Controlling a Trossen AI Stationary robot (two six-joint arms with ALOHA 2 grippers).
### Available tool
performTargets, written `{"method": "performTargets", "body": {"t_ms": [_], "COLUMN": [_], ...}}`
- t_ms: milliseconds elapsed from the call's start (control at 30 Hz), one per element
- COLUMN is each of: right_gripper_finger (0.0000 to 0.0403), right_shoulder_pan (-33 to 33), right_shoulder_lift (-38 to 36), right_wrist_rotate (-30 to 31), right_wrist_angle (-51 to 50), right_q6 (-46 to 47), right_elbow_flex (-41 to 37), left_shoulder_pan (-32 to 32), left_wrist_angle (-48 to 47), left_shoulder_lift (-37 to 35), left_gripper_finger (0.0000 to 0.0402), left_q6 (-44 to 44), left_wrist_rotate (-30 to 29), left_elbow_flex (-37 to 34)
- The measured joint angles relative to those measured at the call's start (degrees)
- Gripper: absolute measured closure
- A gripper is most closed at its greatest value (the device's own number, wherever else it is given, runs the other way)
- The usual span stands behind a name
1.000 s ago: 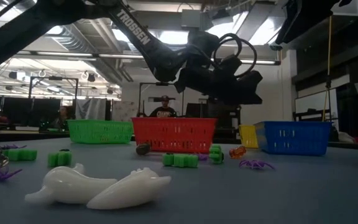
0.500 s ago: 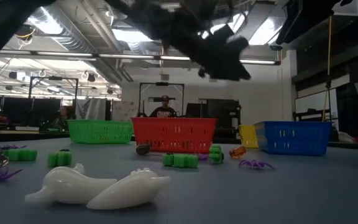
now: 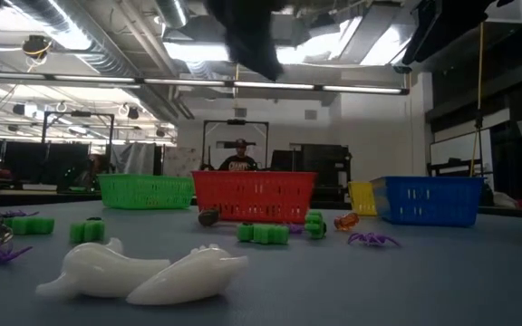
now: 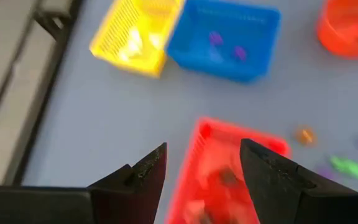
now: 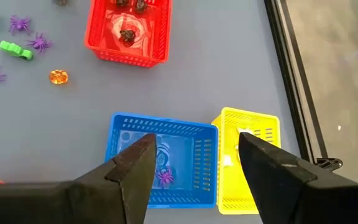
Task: Sort Halloween decoration
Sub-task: Put the orange pumpkin toy into the green bin
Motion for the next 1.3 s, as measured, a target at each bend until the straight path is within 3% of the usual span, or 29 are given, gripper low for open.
{"method": "performTargets", "body": {"t_ms": [367,633,900,1100,1300], "right_gripper_finger": [0.0176,0.0176,0.0176,0.0176,0.0176], "right_shoulder_pan": [0.0,0.0,0.0,0.0,0.0], "right_shoulder_lift": [0.0,0.0,0.0,0.0,0.0], "right_wrist_rotate": [-1.47,-1.47,-1.47,-1.46,-1.46], "right_wrist_angle": [0.4,1.04,1.42,1.42,1.4], "right_q6": [0.02,0.02,0.02,0.04,0.02], "right_elbow_flex": [0.0,0.0,0.0,0.0,0.0], "left_shoulder_pan": [-13.14,-25.18,-35.13,-40.2,-43.51], "left_wrist_angle": [-20.43,-21.03,-22.04,-21.61,-20.0], "left_shoulder_lift": [-3.31,-4.01,-3.86,-3.86,-3.86], "left_gripper_finger": [0.0213,0.0213,0.0213,0.0213,0.0213], "left_q6": [-13.57,-27.79,-44.52,-52.16,-53.45], "left_wrist_rotate": [1.39,1.68,7.15,8.94,8.78], "left_elbow_flex": [-0.15,-8.46,-17.22,-22.28,-26.45]}}
